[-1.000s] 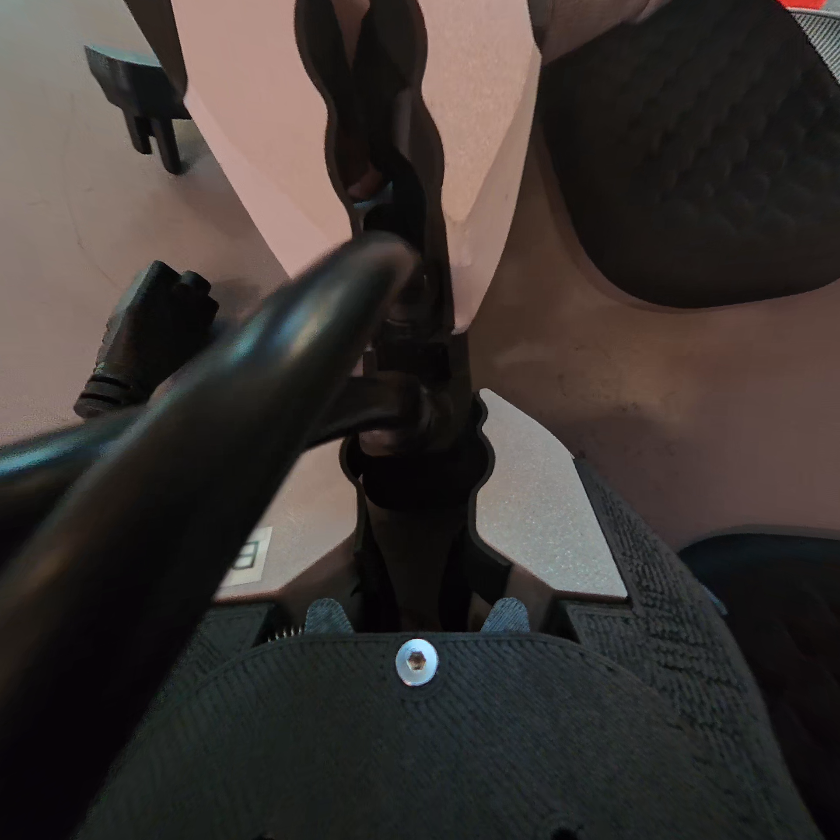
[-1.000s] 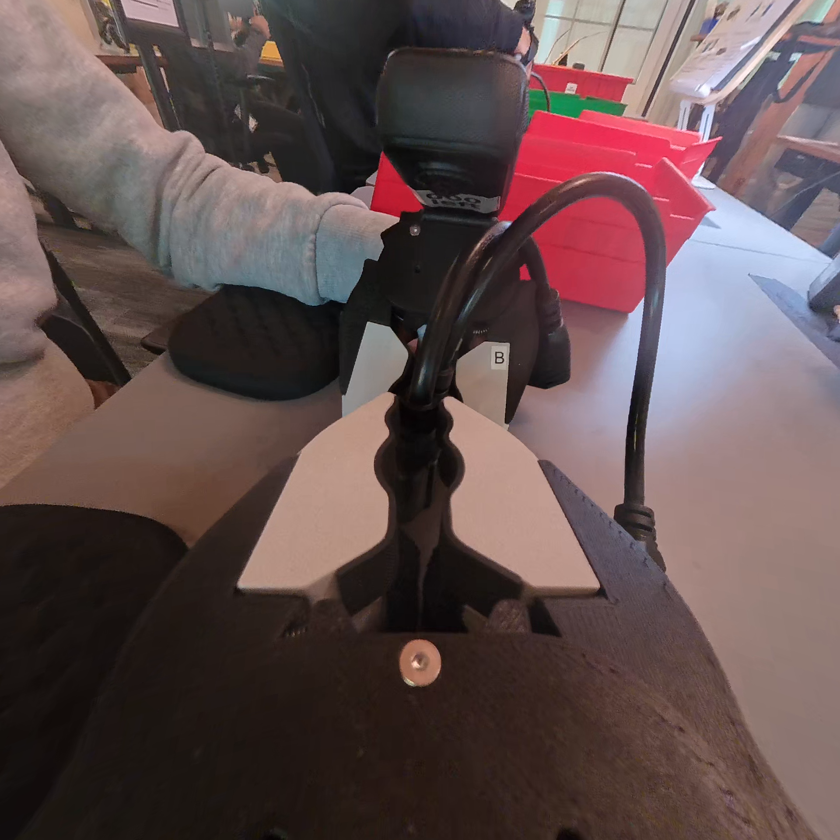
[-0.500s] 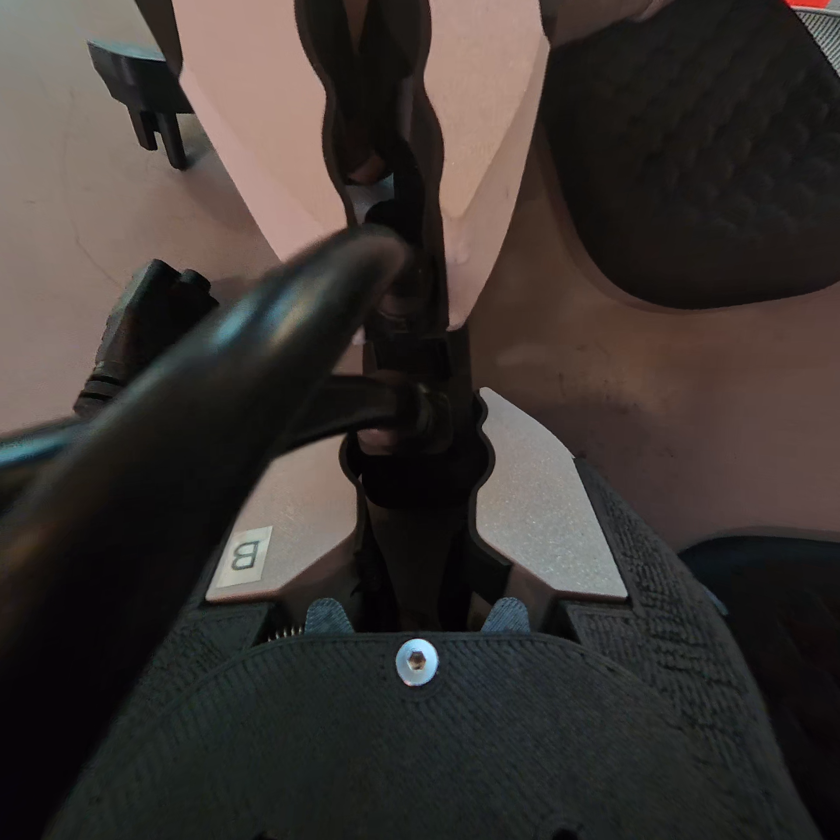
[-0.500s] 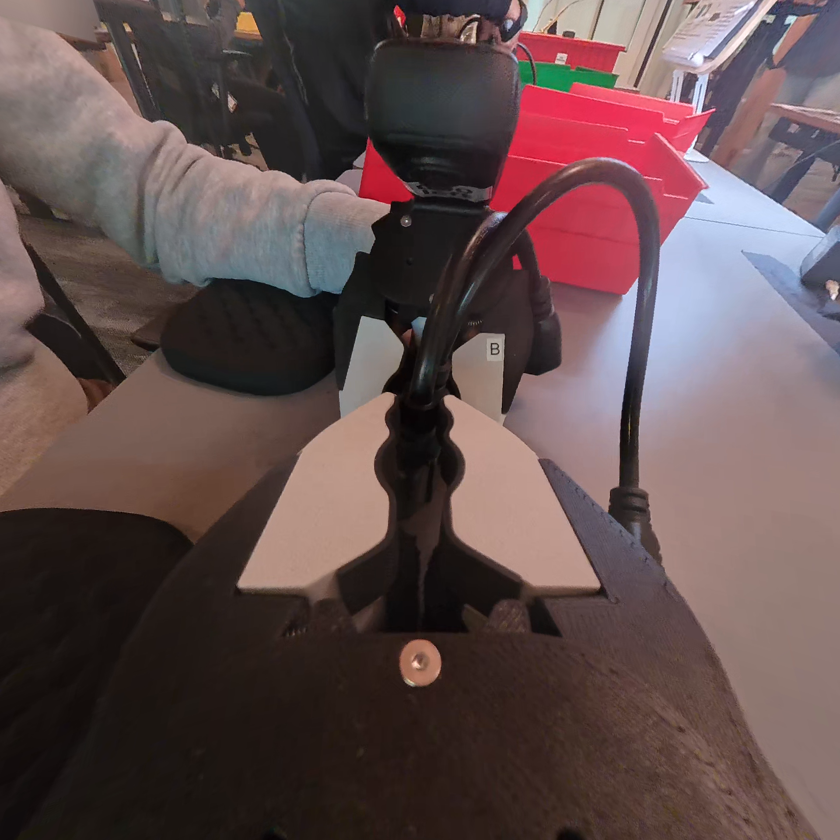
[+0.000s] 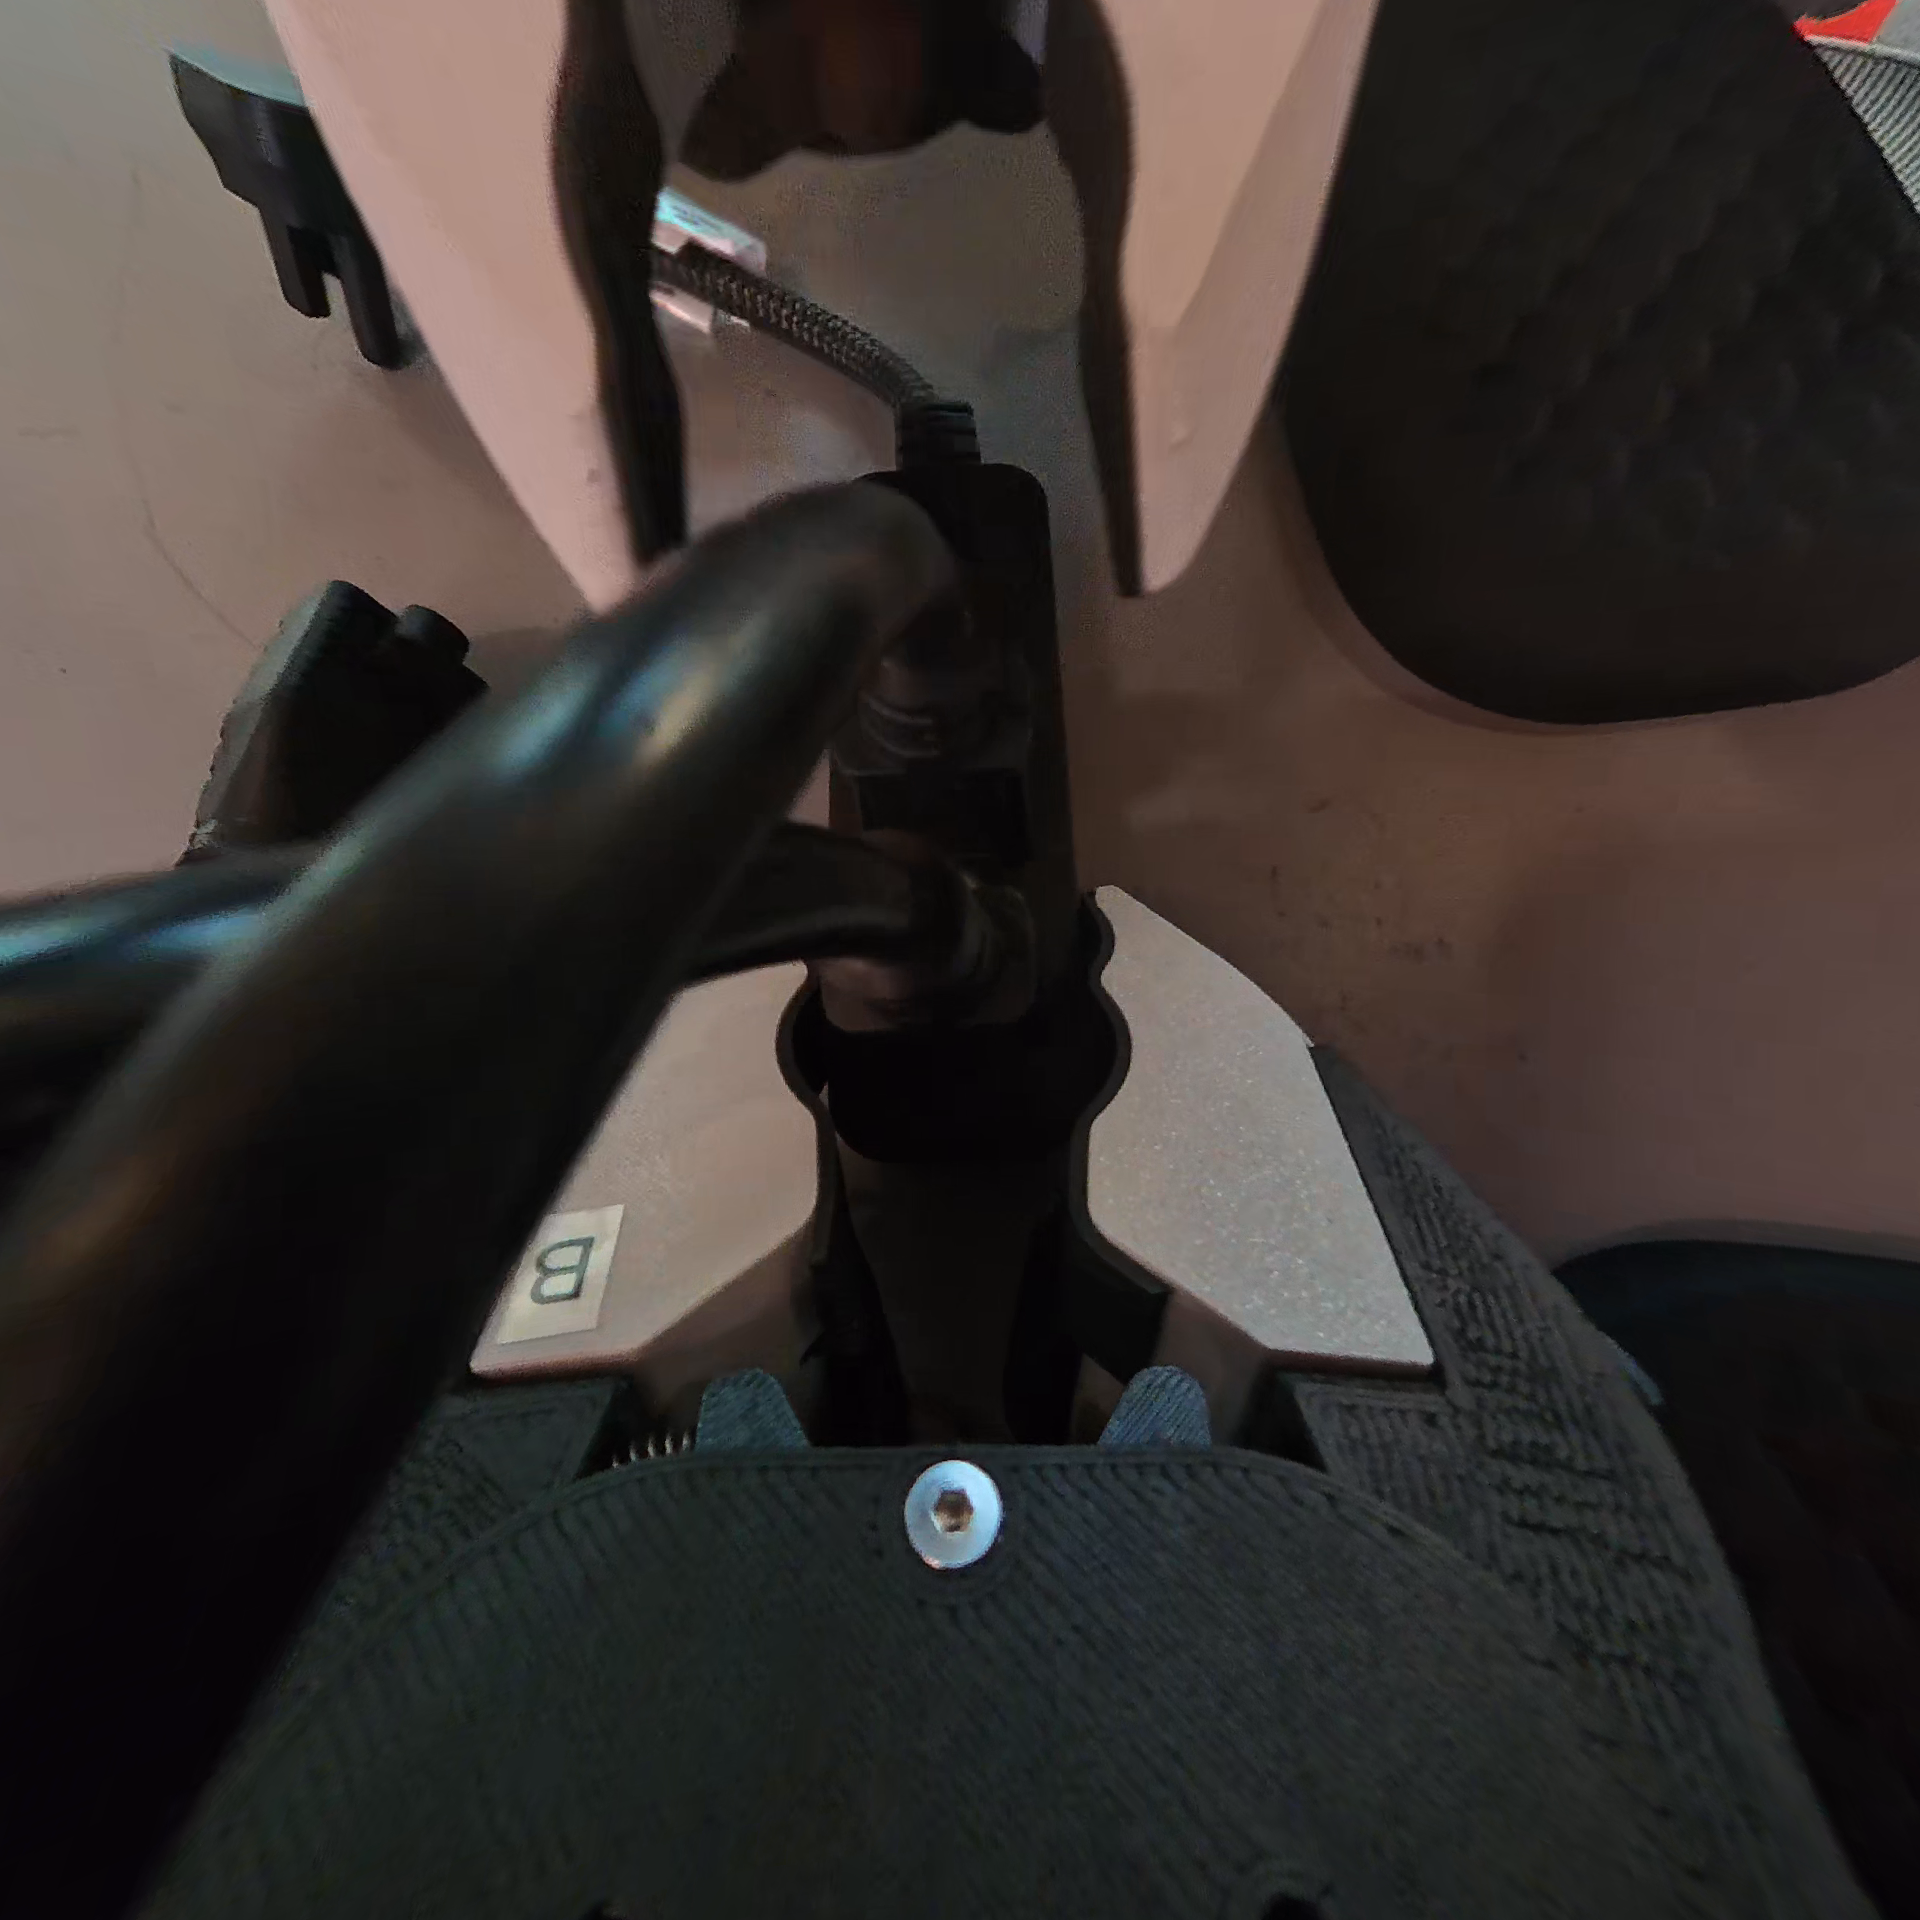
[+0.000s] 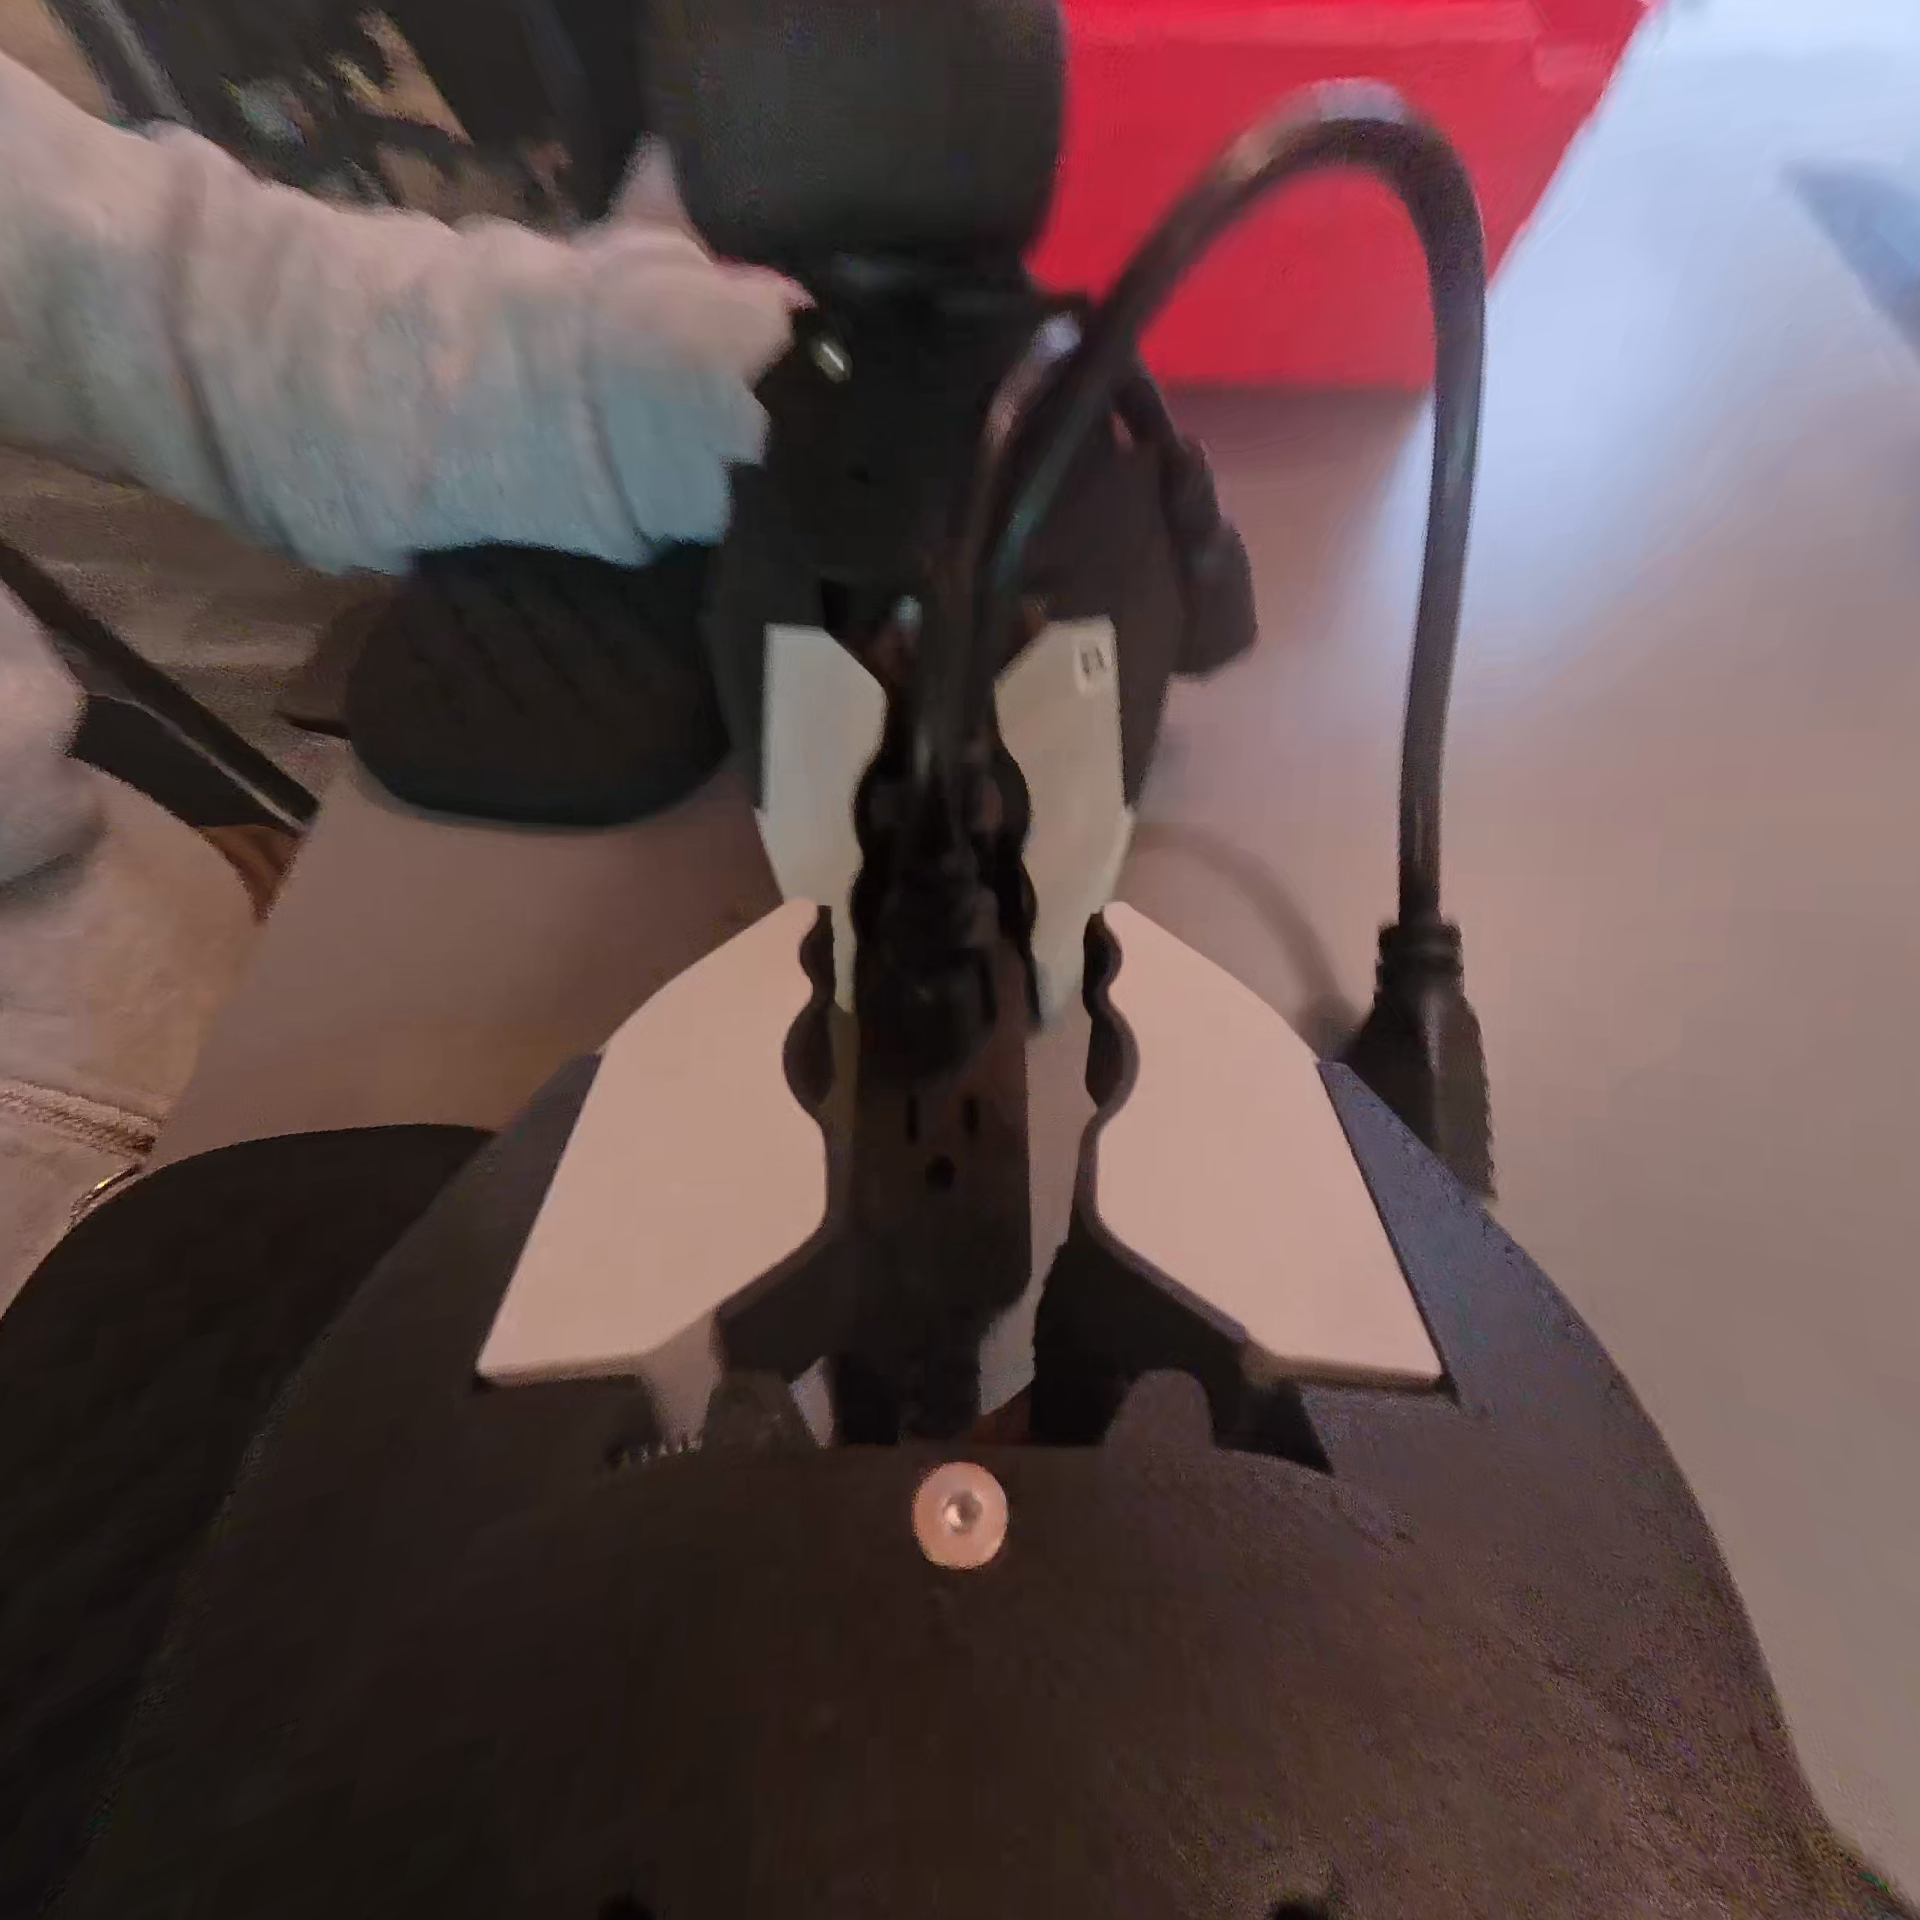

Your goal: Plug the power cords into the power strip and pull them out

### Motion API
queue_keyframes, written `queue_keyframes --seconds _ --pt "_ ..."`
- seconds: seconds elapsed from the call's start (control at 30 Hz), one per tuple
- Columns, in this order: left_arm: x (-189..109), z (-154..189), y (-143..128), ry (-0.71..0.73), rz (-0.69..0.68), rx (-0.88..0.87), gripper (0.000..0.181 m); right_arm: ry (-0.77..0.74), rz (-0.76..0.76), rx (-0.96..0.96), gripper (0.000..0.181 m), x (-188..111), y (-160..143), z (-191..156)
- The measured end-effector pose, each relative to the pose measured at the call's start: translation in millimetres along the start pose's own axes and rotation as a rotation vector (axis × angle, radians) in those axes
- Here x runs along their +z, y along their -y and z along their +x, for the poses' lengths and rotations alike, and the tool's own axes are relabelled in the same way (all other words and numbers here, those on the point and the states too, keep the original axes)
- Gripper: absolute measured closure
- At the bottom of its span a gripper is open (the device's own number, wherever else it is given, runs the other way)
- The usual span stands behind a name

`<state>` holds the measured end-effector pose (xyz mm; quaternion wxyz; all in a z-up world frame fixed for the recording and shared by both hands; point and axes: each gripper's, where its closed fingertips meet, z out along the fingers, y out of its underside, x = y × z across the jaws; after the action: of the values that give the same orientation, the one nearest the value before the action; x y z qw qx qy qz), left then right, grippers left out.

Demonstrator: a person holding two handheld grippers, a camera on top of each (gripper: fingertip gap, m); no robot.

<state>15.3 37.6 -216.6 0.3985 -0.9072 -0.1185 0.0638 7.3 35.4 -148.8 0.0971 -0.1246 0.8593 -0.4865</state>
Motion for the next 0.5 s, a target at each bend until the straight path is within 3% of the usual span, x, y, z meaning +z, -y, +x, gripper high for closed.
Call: queue_keyframes --seconds 0.07,0.23,0.4,0.5 --pt "0.1 0.0 0.2 0.0 -0.001 -0.002 0.141 -0.003 -0.048 0.045 0.128 7.3 -8.5 -1.9" --pt "0.0 -0.2 0.1 0.001 0.0 -0.002 0.141 0.013 -0.005 0.095 0.154 26.9 -24.8 -3.9" --pt "-4.8 3.1 9.1 -0.027 0.067 0.011 0.13 0.026 0.034 0.078 0.155 26.9 -24.4 -4.3" --pt "-6.6 0.1 11.9 -0.016 0.09 -0.025 0.134 0.037 0.037 0.084 0.155 27.0 -24.1 -4.7"
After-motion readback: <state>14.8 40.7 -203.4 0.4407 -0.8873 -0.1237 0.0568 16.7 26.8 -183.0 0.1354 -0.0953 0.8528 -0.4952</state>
